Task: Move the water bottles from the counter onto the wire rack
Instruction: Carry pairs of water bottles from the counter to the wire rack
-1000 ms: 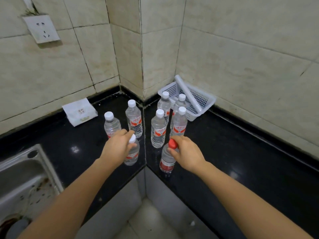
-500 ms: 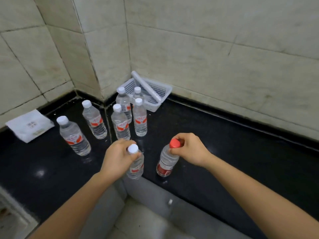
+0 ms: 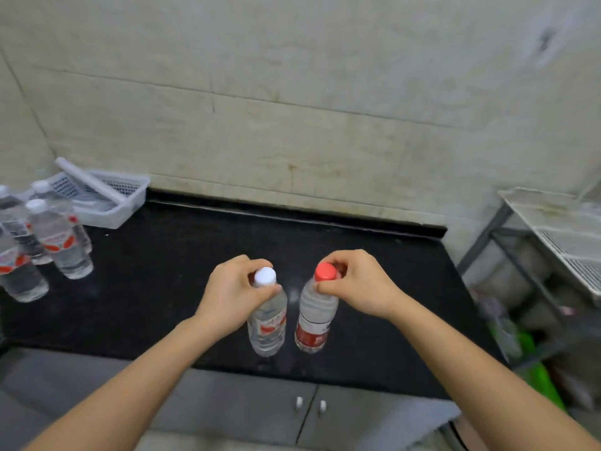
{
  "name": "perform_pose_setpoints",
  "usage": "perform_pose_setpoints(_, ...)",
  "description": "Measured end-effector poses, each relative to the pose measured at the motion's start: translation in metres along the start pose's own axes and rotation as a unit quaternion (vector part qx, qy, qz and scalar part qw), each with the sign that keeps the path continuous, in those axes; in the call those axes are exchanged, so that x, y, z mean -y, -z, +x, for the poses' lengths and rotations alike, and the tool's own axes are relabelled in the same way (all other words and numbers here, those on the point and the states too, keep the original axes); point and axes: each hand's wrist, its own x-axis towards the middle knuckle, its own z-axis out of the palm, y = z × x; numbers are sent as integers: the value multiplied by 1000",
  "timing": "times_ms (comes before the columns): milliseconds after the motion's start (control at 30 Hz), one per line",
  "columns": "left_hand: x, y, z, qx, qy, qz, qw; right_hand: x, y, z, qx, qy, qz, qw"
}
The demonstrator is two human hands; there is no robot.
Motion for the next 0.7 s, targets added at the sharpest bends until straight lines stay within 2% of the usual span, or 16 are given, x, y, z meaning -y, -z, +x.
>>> perform_pose_setpoints(300, -184, -121, 14, 35, -109, -115, 987, -86, 169, -101, -162, -54, -6, 985)
perform_pose_setpoints(467, -279, -169, 30, 80, -167, -201, 962, -124, 259, -143, -257, -82, 38, 962)
perform_pose_setpoints(700, -403, -240, 64, 90, -193, -317, 924, -162, 380, -177, -333, -67, 58, 939)
